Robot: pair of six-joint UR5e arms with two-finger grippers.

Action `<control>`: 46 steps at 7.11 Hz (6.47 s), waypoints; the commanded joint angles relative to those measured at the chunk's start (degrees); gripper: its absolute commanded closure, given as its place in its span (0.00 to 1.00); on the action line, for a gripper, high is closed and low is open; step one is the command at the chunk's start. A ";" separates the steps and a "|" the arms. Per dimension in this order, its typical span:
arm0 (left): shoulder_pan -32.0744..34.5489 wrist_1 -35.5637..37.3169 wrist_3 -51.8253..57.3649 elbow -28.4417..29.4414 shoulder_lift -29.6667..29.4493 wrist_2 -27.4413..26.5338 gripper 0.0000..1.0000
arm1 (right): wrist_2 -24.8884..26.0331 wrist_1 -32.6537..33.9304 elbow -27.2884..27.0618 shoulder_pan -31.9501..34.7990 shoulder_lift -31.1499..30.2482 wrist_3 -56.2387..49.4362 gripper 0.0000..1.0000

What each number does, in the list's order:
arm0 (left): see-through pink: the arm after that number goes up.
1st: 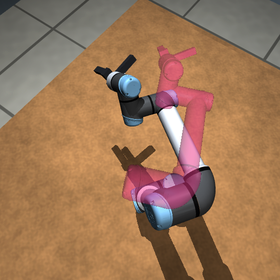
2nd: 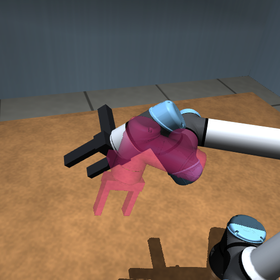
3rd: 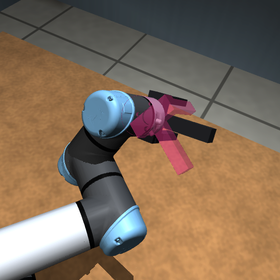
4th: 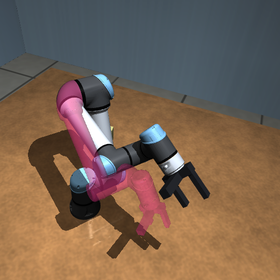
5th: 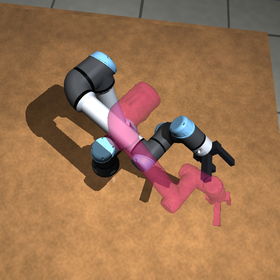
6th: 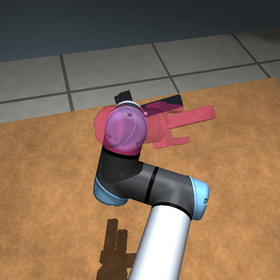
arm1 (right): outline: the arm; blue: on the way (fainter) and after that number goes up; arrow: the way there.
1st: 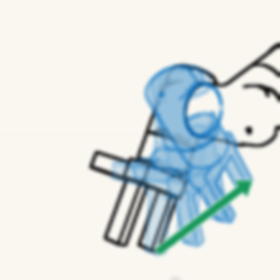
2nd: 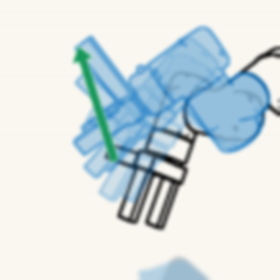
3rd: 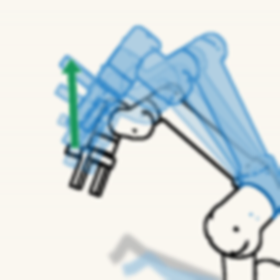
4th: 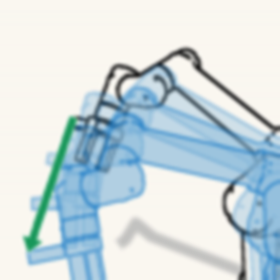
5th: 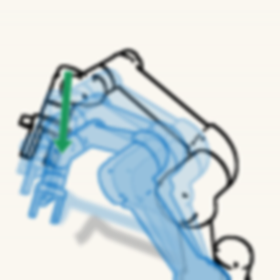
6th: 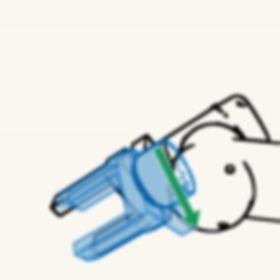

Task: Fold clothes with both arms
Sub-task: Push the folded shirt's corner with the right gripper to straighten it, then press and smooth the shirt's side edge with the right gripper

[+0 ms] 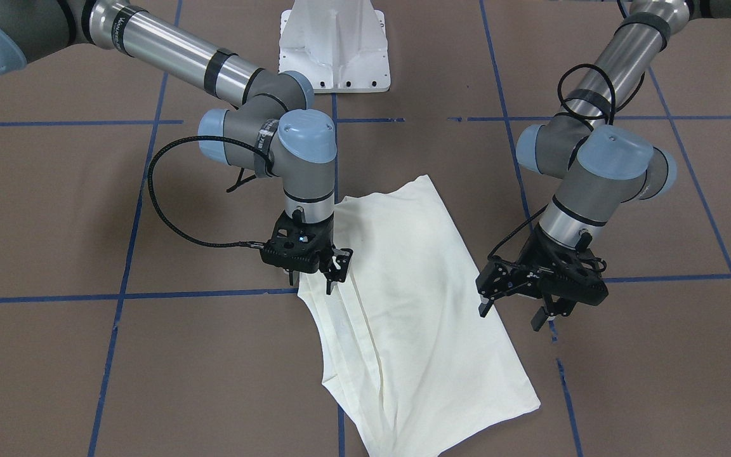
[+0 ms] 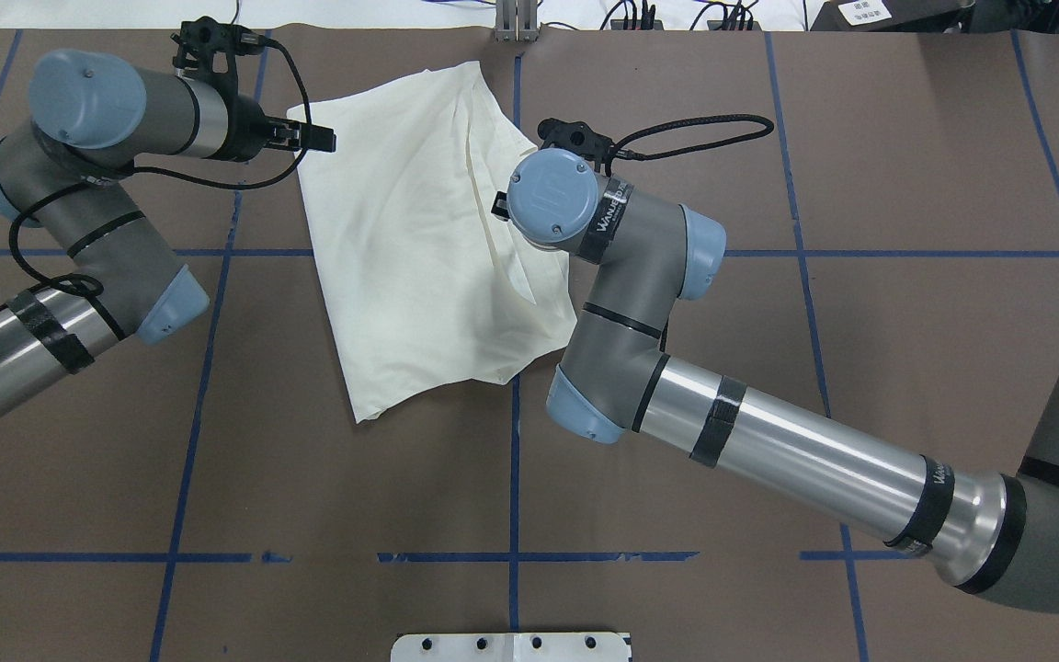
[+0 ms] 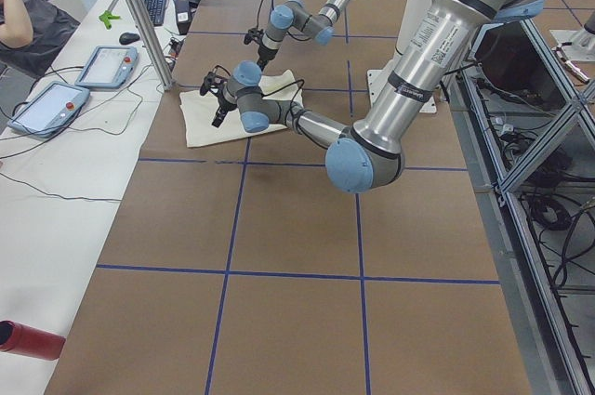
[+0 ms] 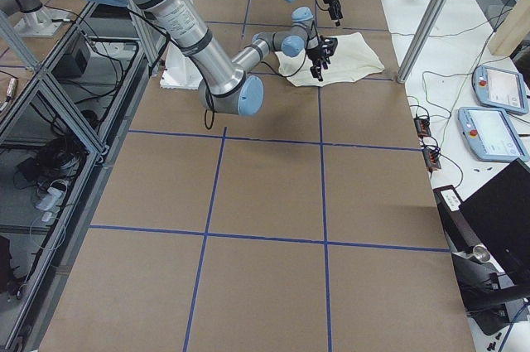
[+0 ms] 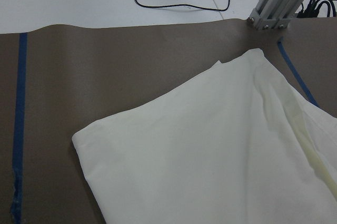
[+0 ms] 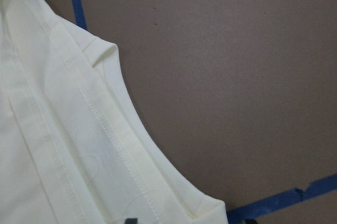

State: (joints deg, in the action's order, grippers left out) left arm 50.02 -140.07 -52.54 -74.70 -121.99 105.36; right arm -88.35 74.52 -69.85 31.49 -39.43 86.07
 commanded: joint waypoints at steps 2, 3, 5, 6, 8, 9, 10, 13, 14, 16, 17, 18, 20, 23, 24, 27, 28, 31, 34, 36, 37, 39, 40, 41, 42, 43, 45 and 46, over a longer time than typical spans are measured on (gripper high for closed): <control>-0.10 -0.03 -0.01 0.08 0.26 -0.06 0.00 | 0.19 0.10 0.06 -0.73 -1.08 -1.70 0.31; -0.10 -0.03 -0.01 0.08 0.26 -0.06 0.00 | 0.19 0.10 0.06 -0.73 -1.08 -1.70 0.44; -0.10 -0.03 0.07 0.08 0.26 -0.06 0.00 | 0.19 -0.08 -0.02 -0.64 -0.91 -1.53 0.90; -0.10 -0.03 0.07 0.08 0.26 -0.06 0.00 | 0.19 -0.08 -0.11 -0.73 -0.82 -1.26 1.00; -0.10 -0.03 -0.01 0.08 0.26 -0.06 0.00 | 0.28 0.01 -0.20 -0.73 -0.73 -0.91 1.00; -0.27 -0.03 -0.01 0.08 0.26 -0.06 0.00 | 0.19 0.10 -0.90 -0.64 -0.91 -1.00 1.00; -0.45 -0.03 -0.01 0.08 0.26 -0.06 0.00 | 0.19 1.66 -4.30 -0.56 -2.74 -1.00 1.00; -0.45 -0.03 -0.02 0.08 0.17 -0.06 0.00 | 5.96 3.87 -27.37 -5.88 -18.87 -0.56 1.00; -0.45 -0.03 -0.01 0.08 0.17 -0.06 0.00 | 6.43 3.79 -30.84 -6.87 -22.23 -0.56 1.00; -0.53 -0.03 -0.01 0.00 0.09 0.02 0.00 | 6.34 3.87 -31.31 -7.49 -22.10 -0.82 0.01; -0.54 -0.12 0.07 -0.18 0.08 0.02 0.00 | 5.65 4.92 -33.14 -7.67 -22.00 -1.95 0.00; -1.58 0.05 -0.45 -2.36 0.17 -0.58 0.00 | 6.25 4.76 -34.38 -7.85 -21.22 -5.62 0.00; -4.47 0.32 -0.29 -8.08 1.75 -0.77 0.00 | 7.65 4.93 -35.10 -7.94 -20.42 -6.18 0.00; -5.19 9.04 5.70 -16.30 6.30 1.88 0.00 | 11.35 4.23 -35.44 -6.27 -18.40 -18.96 0.00; -4.50 19.20 7.70 -22.88 8.15 1.87 0.00 | 11.61 5.18 -35.44 -6.35 -17.09 -21.97 0.00; -4.58 37.06 16.69 -32.69 8.96 2.04 0.00 | 6.91 10.01 -34.74 -6.36 -17.52 -38.44 0.00; -4.67 36.71 16.68 -32.53 8.96 2.05 0.00 | 4.44 10.90 -33.96 -6.53 -17.52 -43.05 0.14; -4.75 36.62 16.51 -32.70 8.87 2.13 0.00 | 2.92 10.38 -30.18 -9.51 -17.08 -42.48 0.28; -4.75 36.62 16.51 -32.70 8.87 2.13 0.00 | 2.92 10.47 -28.86 -10.57 -17.08 -42.74 0.54; -4.75 36.62 16.60 -32.70 8.87 2.13 0.00 | 2.83 10.47 -28.50 -10.66 -17.08 -42.92 0.54; -4.67 36.62 16.60 -32.70 8.87 2.13 0.00 | 2.83 10.47 -28.50 -10.84 -17.17 -43.01 0.55; -4.75 36.53 16.68 -32.61 8.87 2.13 0.00 | 2.83 10.38 -28.50 -11.36 -17.52 -43.01 0.64; -4.75 36.10 16.68 -32.44 8.87 2.13 0.00 | 2.74 10.38 -28.59 -11.37 -17.43 -43.10 0.86; -4.75 35.57 16.68 -32.17 8.87 2.13 0.00 | 2.65 10.29 -28.68 -11.37 -17.43 -43.27 1.00; -4.75 35.22 16.68 -32.09 8.87 2.13 0.00 | 2.57 10.20 -28.85 -11.37 -17.43 -43.45 1.00; -4.75 35.21 16.68 -32.08 8.79 2.13 0.00 | 2.56 10.12 -29.03 -11.37 -17.43 -43.71 1.00; -4.75 35.21 16.68 -32.08 8.79 2.13 0.00 | 2.48 10.12 -29.90 -10.75 -18.22 -43.80 1.00; -4.75 35.13 16.68 -32.08 8.79 2.13 0.00 | 2.56 10.12 -31.21 -10.66 -20.49 -43.71 1.00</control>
State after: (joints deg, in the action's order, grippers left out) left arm 45.26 -104.87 -35.86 -106.79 -113.20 107.49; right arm -85.81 84.65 -99.76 20.59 -57.93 42.35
